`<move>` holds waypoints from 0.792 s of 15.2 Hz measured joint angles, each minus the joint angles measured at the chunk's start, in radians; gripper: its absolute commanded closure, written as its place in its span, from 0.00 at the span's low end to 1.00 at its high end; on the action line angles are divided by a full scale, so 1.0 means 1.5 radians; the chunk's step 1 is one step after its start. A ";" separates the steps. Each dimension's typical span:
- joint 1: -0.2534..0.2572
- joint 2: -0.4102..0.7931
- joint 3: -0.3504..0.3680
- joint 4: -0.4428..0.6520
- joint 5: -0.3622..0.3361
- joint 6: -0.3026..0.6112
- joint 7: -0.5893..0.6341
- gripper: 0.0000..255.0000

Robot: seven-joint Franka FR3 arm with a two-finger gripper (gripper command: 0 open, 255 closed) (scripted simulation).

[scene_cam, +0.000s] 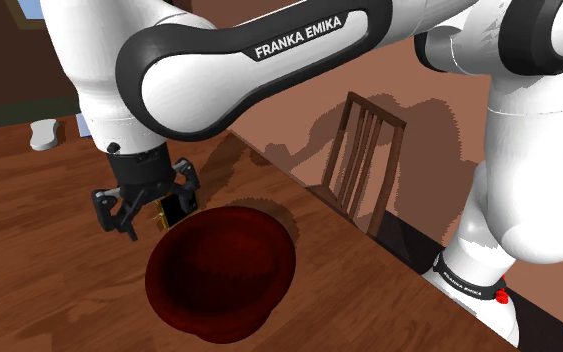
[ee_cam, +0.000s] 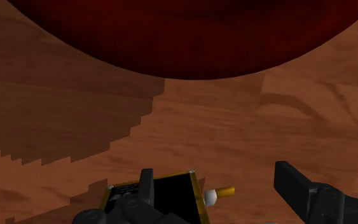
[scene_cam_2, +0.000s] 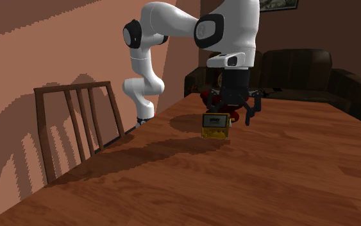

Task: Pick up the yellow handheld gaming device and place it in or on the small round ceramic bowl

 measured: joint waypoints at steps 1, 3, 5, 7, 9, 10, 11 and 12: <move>0.000 0.000 0.000 0.000 0.000 0.000 0.000 0.00; 0.000 0.000 0.000 0.000 0.000 0.000 0.000 1.00; 0.000 0.000 0.000 0.000 0.000 0.000 0.000 1.00; 0.000 0.000 0.000 0.000 0.000 0.000 0.000 1.00; 0.000 0.000 0.000 0.000 0.000 0.000 0.000 1.00; 0.000 0.000 0.000 0.000 0.000 0.000 0.000 1.00; 0.000 0.000 0.000 0.000 0.000 0.000 0.000 1.00; 0.000 0.000 0.000 0.000 0.000 0.000 0.000 1.00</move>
